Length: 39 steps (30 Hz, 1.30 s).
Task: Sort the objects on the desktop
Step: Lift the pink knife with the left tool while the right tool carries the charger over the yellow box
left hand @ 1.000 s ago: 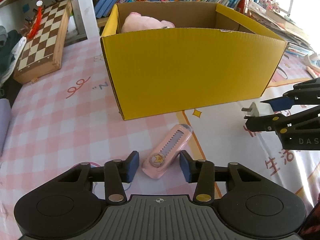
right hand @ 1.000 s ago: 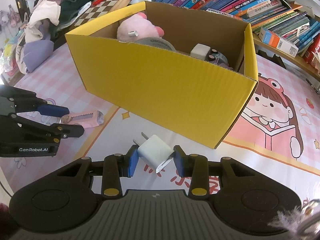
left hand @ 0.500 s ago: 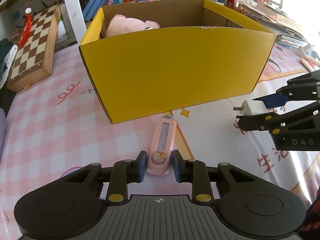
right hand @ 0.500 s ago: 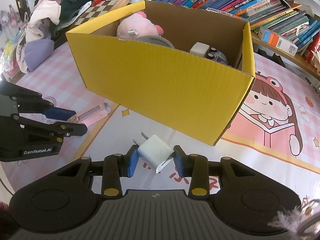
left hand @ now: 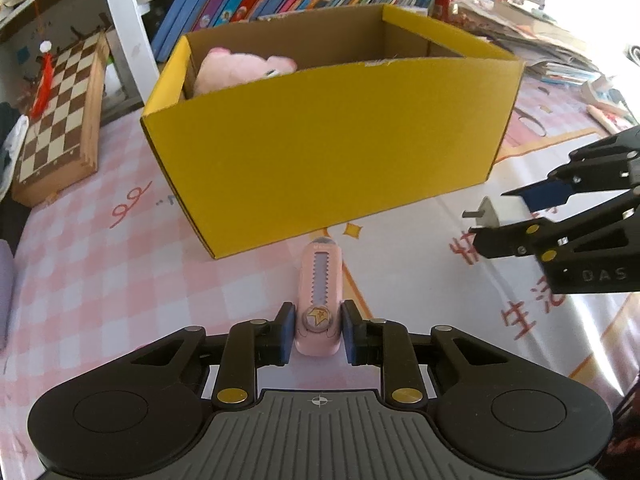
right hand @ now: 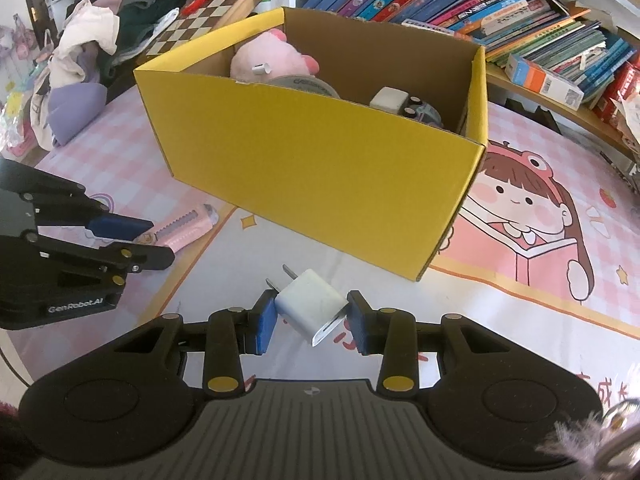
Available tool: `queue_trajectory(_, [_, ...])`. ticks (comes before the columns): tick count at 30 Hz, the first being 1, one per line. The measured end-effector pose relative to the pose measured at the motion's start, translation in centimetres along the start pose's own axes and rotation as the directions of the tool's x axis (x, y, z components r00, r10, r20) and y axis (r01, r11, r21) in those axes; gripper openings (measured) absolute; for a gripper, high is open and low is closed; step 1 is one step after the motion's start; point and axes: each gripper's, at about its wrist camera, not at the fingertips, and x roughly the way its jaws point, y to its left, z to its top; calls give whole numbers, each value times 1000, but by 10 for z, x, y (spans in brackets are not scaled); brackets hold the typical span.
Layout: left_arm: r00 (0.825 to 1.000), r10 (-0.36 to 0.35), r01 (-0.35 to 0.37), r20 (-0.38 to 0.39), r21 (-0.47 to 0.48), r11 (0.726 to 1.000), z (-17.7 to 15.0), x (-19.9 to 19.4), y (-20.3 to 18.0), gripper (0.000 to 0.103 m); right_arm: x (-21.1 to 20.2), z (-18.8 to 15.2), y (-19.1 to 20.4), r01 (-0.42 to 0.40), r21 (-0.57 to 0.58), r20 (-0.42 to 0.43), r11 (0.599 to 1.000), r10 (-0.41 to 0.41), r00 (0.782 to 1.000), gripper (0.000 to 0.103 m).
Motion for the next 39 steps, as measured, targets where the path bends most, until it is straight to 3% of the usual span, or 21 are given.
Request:
queue_trajectory(24, [987,-72,71,144,7,997,1,-60,-12,23,-42,-15,10,18,42,24,999,-19,1000,36])
queue_trajectory(39, [956,-100,90,277,48,995,28,-95,-7,23,-73,5,14,11,67,100,998,-17,995,36])
